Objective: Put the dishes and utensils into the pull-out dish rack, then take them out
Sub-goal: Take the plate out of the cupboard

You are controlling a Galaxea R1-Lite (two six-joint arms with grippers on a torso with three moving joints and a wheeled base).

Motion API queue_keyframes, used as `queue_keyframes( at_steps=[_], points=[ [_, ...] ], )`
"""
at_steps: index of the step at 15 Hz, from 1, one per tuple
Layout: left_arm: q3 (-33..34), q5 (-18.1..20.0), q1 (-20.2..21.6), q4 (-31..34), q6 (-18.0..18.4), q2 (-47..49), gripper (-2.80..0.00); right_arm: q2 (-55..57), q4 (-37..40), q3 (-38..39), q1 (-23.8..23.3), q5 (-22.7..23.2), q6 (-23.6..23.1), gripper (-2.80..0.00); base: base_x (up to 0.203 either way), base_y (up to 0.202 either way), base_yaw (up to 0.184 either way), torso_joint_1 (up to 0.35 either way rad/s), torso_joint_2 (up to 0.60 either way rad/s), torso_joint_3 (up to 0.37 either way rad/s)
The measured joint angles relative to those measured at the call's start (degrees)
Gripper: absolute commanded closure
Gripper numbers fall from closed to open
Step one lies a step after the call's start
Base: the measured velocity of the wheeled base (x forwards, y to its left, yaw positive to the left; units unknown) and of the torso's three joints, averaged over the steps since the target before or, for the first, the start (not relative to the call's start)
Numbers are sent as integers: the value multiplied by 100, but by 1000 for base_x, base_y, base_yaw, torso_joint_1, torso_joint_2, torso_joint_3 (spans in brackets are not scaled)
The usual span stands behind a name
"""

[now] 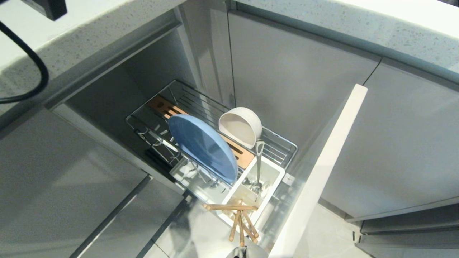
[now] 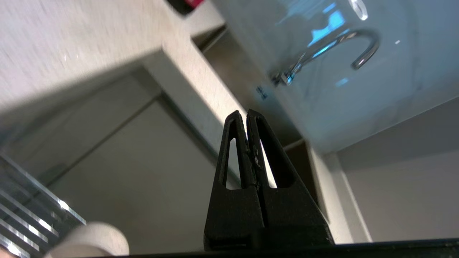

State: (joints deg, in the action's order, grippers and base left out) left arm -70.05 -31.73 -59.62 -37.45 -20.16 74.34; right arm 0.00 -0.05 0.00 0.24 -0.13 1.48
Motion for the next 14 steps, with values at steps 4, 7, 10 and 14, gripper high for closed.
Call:
queue_keyframes(
  at_steps=[4,7,10,14],
  points=[
    [-87,-1171,-1111,-1,171,563,0,0,-2,0,0,0,1,0,0,0,0,0,0,0],
    [-110,-2048,-1621,-12,-71,1006,0,0,0,0,0,0,1,0,0,0,0,0,0,0],
    [97,-2408,-1734,55,-864,1295,0,0,-2,0,0,0,1,0,0,0,0,0,0,0],
    [331,-2621,-1756,314,-1391,1480,0,0,-2,0,0,0,1,0,0,0,0,0,0,0]
  ],
)
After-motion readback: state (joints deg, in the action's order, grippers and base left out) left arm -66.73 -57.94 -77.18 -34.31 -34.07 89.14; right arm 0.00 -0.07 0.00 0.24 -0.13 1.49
